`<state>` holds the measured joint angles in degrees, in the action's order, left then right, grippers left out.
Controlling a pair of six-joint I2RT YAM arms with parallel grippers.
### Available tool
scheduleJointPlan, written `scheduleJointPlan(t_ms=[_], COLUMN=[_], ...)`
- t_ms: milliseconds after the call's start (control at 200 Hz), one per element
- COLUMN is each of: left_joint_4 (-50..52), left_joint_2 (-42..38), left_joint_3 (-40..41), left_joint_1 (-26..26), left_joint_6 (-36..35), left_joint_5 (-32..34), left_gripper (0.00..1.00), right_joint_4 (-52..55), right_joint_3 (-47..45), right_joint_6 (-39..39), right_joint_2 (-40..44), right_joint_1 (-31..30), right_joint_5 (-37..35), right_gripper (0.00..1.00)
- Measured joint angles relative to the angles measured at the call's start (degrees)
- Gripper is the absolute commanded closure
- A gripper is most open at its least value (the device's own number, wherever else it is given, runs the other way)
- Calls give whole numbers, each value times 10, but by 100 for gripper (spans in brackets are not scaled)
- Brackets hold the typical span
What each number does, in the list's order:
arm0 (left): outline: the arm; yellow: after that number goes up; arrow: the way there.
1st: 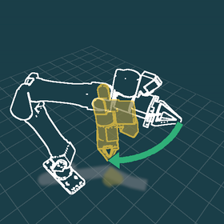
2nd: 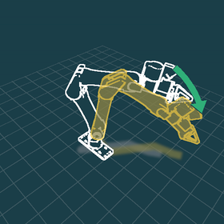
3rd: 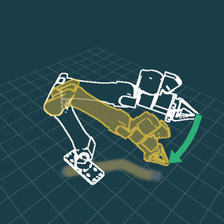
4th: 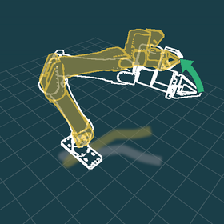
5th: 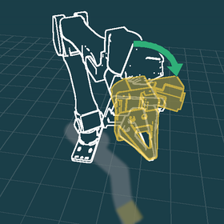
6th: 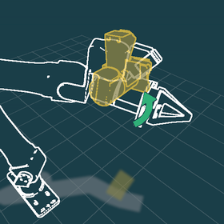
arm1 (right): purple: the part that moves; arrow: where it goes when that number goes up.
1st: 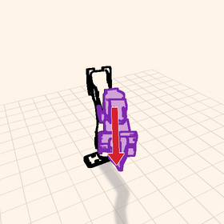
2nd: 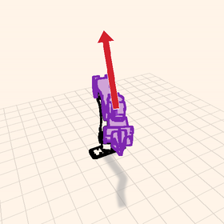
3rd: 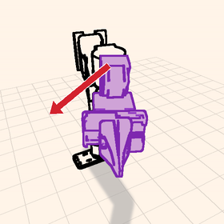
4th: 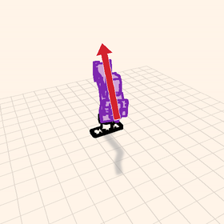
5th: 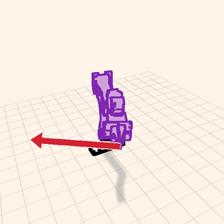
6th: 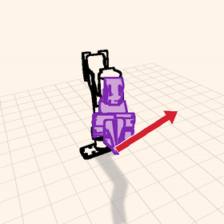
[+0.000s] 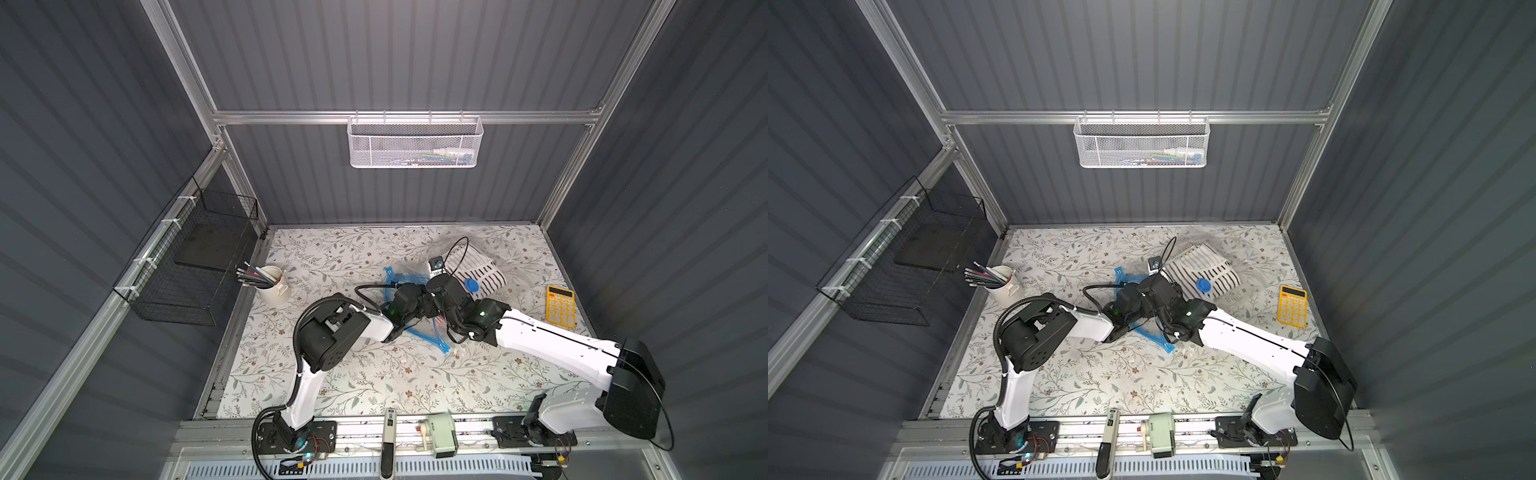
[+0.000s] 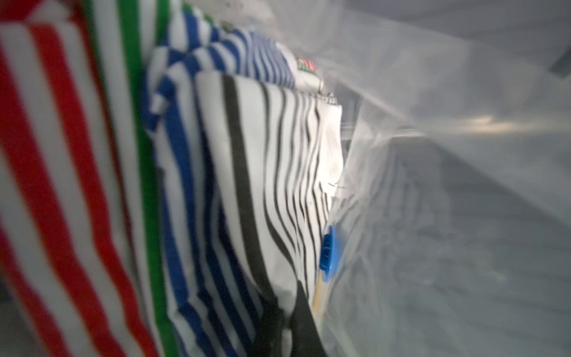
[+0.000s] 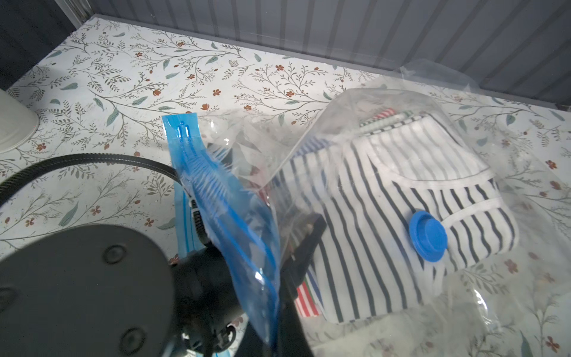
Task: Take the tank top out of the vacuum bag
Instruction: Take out the tank top from the vacuum bag.
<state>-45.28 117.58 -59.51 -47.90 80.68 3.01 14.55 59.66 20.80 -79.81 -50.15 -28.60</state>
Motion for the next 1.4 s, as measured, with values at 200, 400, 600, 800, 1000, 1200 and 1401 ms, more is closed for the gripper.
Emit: scheduleJointPlan(t_ms=[200,400,600,800,1000,1200,1401], left_joint_4=[17,21,23,2,7,4,1], left_joint_2=[-57,-78,-84,-66,-47,-37,-16], left_joint_3=[19,74,86,85,73,72,58], left_joint_1=[-8,-12,-12,-12,-12,-16,-16], left_joint_6=[-5,-3,-2,12,16,16,16], left_joint_5=[0,0,0,0,1,7,9], left_gripper=[100,100,67,58,55,53,53], right_joint_4=[5,8,9,9,9,9,9], right_joint_3=[0,0,0,0,-1,-2,-5], right_joint_6=[3,9,11,10,9,6,6], right_joint_2=[24,29,29,32,33,35,37], right_joint_1=[5,5,6,7,11,15,16], right_joint_5=[-8,-10,-10,-10,-7,-3,0], right_gripper=[100,100,100,100,100,100,100])
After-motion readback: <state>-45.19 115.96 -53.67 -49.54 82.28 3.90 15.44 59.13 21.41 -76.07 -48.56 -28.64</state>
